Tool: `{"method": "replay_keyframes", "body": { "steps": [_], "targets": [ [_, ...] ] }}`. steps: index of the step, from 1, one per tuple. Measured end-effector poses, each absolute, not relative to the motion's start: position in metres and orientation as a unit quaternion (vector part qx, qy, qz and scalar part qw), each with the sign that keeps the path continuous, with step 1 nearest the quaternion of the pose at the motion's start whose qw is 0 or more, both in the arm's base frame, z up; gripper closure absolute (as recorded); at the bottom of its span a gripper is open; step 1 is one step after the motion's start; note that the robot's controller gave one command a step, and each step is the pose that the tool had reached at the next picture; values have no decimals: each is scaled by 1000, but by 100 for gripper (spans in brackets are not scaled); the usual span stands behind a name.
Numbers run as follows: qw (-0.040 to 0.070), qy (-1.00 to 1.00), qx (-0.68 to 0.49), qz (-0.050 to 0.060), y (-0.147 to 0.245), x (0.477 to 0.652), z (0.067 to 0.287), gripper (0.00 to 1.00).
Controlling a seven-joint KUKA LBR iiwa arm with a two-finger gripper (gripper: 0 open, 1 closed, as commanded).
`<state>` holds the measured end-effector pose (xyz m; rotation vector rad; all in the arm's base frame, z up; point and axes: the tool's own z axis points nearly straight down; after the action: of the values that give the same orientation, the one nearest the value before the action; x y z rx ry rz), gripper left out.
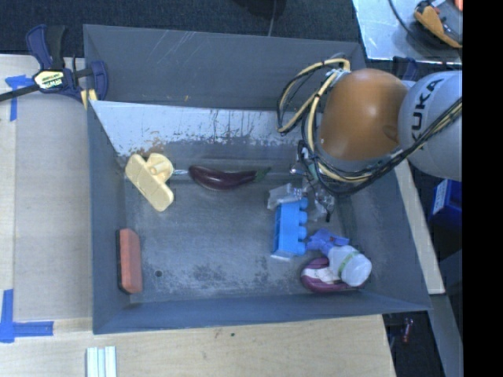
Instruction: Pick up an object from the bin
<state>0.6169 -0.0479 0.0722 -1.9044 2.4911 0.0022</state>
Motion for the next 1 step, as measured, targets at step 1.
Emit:
{"method": "replay_keyframes", "body": {
  "steps": [1],
  "targets": [
    [3,795,-607,1,-48,617,72,100]
  ]
}}
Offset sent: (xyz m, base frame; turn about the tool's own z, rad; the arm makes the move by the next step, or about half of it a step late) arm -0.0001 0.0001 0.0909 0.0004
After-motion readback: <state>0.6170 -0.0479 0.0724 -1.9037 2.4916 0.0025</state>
